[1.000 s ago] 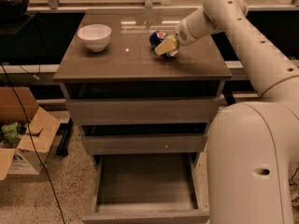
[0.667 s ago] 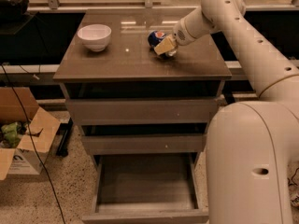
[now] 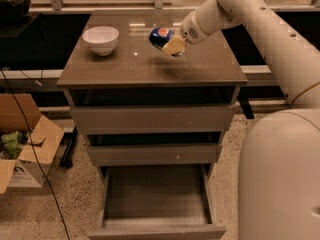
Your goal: Place pepsi can into bottom drawer
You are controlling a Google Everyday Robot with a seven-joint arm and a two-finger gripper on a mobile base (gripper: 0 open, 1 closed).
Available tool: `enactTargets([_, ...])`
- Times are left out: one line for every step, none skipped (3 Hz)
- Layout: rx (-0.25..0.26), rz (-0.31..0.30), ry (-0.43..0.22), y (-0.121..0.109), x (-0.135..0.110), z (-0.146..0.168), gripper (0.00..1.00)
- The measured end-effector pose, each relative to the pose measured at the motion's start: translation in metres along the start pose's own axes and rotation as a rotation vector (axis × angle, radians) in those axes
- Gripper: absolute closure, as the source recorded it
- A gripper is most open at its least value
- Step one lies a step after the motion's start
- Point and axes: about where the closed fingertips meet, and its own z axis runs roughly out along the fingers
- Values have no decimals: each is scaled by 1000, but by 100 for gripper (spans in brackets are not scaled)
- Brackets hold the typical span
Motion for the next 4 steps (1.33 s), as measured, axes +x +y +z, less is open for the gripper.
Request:
enactTargets([-61, -152, -5, 36, -1, -26, 100])
enactTargets([-113, -224, -2, 70, 15, -56, 100])
enactTargets([-174, -260, -18, 102, 45, -88, 100])
enactTargets([-205, -246, -70, 128, 87, -114, 100])
